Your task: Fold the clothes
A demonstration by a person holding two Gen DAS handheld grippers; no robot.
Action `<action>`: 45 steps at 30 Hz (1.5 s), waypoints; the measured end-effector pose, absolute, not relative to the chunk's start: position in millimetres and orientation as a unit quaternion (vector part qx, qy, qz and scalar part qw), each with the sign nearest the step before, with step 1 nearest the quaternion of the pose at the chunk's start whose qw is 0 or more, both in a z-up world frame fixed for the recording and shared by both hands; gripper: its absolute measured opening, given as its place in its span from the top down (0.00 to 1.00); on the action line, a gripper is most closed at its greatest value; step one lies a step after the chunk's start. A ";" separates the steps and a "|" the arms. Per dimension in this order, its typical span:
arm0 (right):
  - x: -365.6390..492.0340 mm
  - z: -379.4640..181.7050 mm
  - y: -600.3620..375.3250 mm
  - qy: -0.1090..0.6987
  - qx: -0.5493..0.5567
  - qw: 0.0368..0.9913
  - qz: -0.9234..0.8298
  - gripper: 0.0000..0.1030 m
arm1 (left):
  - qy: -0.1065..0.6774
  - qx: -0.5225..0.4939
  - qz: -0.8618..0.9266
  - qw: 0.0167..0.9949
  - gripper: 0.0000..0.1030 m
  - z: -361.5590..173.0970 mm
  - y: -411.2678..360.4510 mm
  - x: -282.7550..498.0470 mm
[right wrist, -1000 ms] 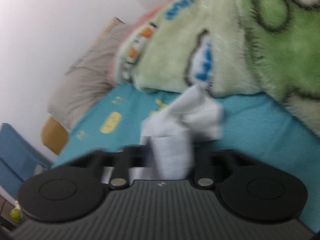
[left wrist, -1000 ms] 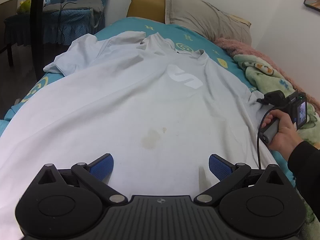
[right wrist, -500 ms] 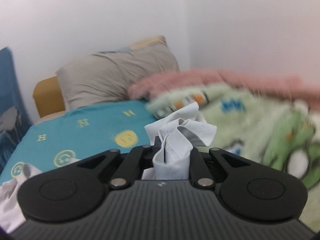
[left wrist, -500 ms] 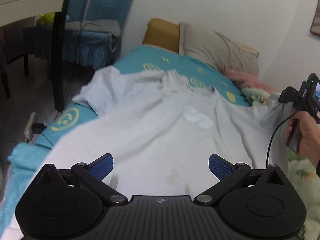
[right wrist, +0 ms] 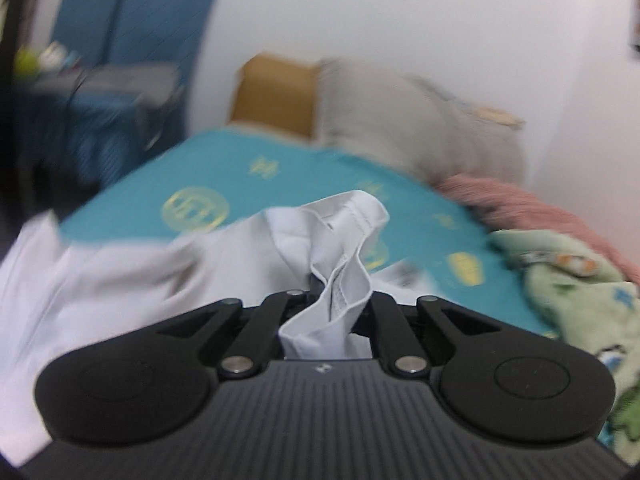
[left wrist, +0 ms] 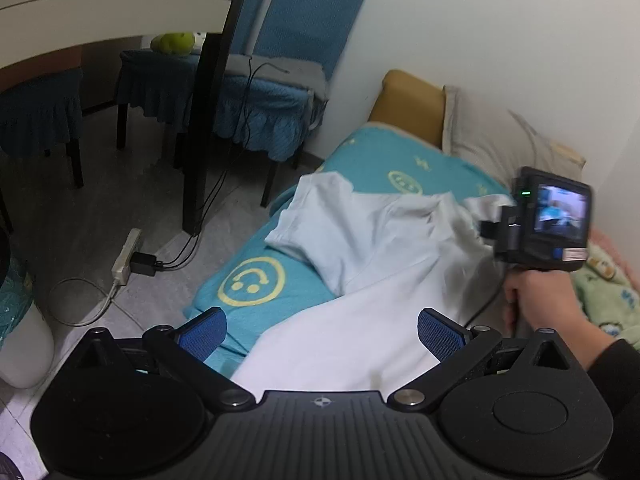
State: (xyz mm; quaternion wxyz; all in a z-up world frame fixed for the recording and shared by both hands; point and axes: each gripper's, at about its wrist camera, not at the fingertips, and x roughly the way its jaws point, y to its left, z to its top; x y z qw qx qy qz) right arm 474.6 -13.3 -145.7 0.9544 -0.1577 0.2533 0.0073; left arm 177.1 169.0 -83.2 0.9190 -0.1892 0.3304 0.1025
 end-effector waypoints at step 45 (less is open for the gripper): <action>14.8 10.6 -363.8 0.075 0.260 0.947 -0.175 0.13 | 0.445 -0.040 -0.203 0.872 0.30 -93.3 -158.1 86.0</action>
